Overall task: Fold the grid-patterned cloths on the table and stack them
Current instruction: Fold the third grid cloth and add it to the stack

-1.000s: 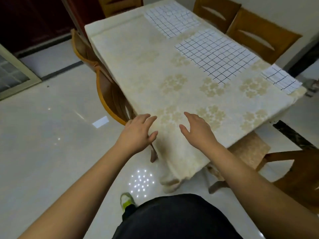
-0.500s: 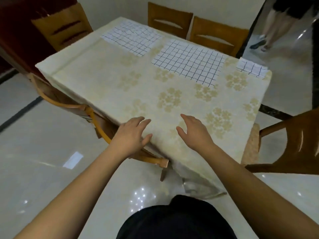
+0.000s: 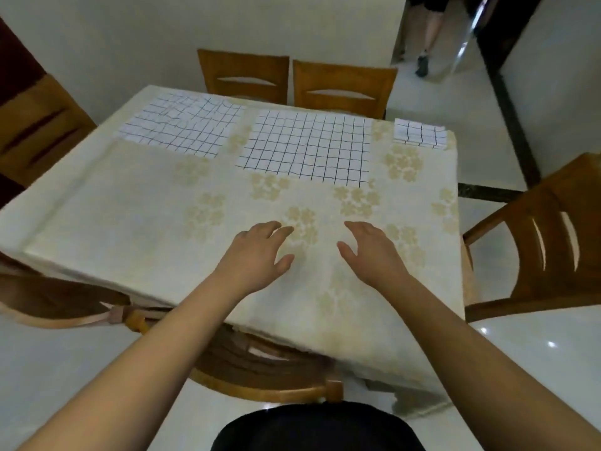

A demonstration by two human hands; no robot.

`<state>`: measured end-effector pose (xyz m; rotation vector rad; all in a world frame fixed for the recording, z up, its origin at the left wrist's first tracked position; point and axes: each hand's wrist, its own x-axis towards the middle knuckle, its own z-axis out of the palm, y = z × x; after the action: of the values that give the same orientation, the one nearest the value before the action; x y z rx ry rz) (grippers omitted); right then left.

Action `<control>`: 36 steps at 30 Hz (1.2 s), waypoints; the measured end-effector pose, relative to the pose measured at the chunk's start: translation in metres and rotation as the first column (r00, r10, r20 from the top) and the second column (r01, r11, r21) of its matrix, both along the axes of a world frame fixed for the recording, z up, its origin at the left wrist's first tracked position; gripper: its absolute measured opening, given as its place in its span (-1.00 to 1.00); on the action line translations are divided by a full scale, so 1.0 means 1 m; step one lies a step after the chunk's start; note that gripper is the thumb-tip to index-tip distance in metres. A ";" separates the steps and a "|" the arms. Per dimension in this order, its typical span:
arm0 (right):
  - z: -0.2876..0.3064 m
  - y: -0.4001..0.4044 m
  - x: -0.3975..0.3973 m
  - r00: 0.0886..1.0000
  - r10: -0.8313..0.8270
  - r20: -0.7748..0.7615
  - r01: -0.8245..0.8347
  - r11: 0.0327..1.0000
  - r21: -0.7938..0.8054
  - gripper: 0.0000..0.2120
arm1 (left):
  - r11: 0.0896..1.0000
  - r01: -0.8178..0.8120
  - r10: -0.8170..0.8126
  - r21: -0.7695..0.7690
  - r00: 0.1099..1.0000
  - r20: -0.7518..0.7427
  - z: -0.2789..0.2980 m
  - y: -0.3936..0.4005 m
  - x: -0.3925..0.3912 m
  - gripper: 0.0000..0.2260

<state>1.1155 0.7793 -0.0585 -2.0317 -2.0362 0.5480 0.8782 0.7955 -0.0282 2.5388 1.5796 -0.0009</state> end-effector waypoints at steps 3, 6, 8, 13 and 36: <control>0.006 0.017 -0.009 1.000 -0.002 0.017 0.002 1.000 0.014 -0.47 | 0.999 0.040 -0.040 0.014 0.999 -0.004 0.006 0.030 0.000 -0.48; 0.013 0.031 -0.015 0.999 -0.022 0.035 0.021 1.000 0.007 -0.47 | 0.996 0.086 -0.086 -0.001 0.996 -0.027 0.008 0.060 0.000 -0.47; 0.015 0.040 -0.018 0.998 -0.037 0.042 0.037 0.999 0.000 -0.47 | 0.993 0.115 -0.115 -0.010 0.993 -0.020 0.006 0.079 -0.003 -0.47; 0.014 0.059 -0.036 0.986 -0.144 0.087 0.144 0.990 0.001 -0.47 | 0.985 0.172 -0.172 -0.022 0.985 0.004 0.002 0.129 -0.021 -0.47; -0.056 0.162 -0.162 0.960 -0.256 0.118 0.254 0.967 0.035 -0.45 | 0.963 0.256 -0.246 -0.084 0.963 0.113 -0.056 0.241 -0.126 -0.50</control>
<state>0.9538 0.9417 -0.1143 -2.3197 -1.7911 0.3615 0.7523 1.0360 -0.0839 2.5975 1.1823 0.0213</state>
